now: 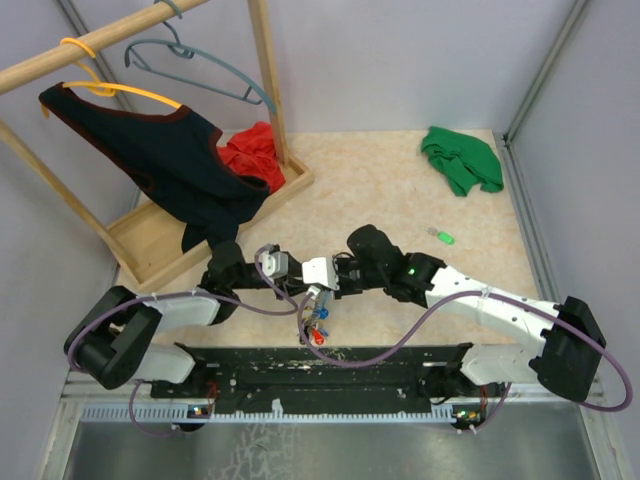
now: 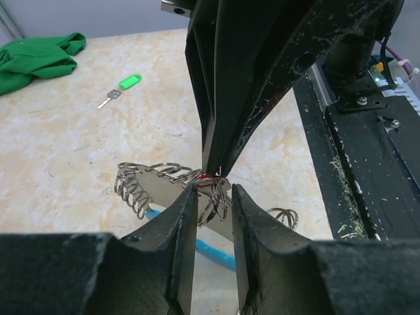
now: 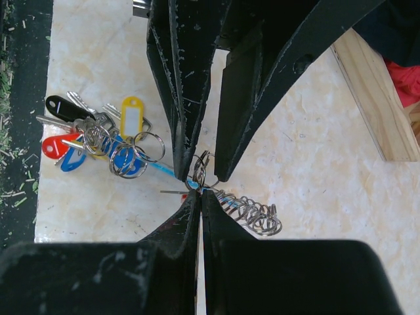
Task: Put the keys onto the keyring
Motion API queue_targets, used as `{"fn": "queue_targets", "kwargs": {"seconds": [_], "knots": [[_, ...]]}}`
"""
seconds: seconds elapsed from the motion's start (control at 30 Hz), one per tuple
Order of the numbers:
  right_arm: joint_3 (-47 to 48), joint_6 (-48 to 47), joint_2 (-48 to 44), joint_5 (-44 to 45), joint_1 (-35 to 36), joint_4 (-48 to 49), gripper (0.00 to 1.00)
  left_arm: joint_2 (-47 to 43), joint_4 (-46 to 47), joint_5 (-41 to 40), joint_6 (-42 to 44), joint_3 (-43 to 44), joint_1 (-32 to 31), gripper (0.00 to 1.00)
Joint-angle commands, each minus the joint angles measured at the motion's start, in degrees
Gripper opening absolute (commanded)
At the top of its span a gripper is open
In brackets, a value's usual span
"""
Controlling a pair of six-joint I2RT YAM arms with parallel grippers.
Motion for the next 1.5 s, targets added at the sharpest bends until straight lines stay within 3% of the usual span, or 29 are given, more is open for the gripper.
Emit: {"fn": "queue_targets", "kwargs": {"seconds": [0.0,0.2,0.5,0.87,1.47], "knots": [[3.5,-0.4,-0.7,-1.1,0.7,2.3,0.0,0.6,-4.5,2.0,2.0,2.3,0.2,0.33],[3.7,-0.4,-0.8,-1.1,0.6,2.2,0.0,0.5,-9.3,0.4,3.6,3.4,0.2,0.29],[3.0,0.1,-1.5,-0.1,0.6,1.1,0.0,-0.6,-9.4,-1.5,2.3,3.3,0.2,0.01],[-5.1,3.5,-4.6,4.4,2.2,5.8,0.0,0.3,4.6,-8.1,-12.3,-0.5,0.2,0.0],[-13.1,7.1,-0.6,2.4,4.0,22.1,0.0,1.5,17.6,-19.3,-19.6,-5.6,-0.9,0.0]]}}
